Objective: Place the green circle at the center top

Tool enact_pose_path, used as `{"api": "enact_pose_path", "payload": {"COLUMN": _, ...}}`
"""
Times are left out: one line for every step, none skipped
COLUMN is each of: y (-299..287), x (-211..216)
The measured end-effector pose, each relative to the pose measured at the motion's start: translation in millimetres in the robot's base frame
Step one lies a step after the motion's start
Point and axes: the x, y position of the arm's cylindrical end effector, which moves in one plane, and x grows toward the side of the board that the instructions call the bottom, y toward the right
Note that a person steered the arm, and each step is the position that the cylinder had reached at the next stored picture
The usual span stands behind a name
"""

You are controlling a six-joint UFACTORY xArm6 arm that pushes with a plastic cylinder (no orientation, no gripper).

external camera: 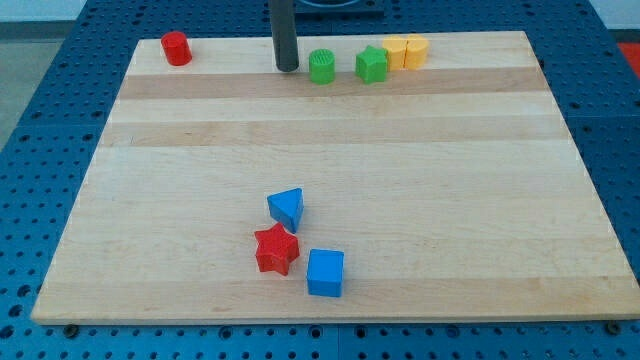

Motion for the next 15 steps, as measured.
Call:
{"api": "enact_pose_path", "payload": {"y": 0.0, "x": 0.4}}
{"api": "enact_pose_path", "payload": {"y": 0.0, "x": 17.4}}
{"api": "enact_pose_path", "payload": {"y": -0.3, "x": 29.7}}
{"api": "enact_pose_path", "payload": {"y": 7.4, "x": 30.1}}
{"api": "enact_pose_path", "payload": {"y": 32.1, "x": 30.1}}
{"api": "enact_pose_path", "payload": {"y": 57.2, "x": 27.0}}
{"api": "enact_pose_path", "payload": {"y": 65.1, "x": 18.8}}
{"api": "enact_pose_path", "payload": {"y": 59.0, "x": 22.7}}
{"api": "enact_pose_path", "payload": {"y": 56.9, "x": 30.6}}
{"api": "enact_pose_path", "payload": {"y": 61.2, "x": 31.3}}
{"api": "enact_pose_path", "payload": {"y": 75.8, "x": 31.3}}
{"api": "enact_pose_path", "payload": {"y": 83.6, "x": 26.9}}
{"api": "enact_pose_path", "payload": {"y": 83.6, "x": 14.2}}
{"api": "enact_pose_path", "payload": {"y": 83.6, "x": 9.1}}
{"api": "enact_pose_path", "payload": {"y": 83.6, "x": 4.5}}
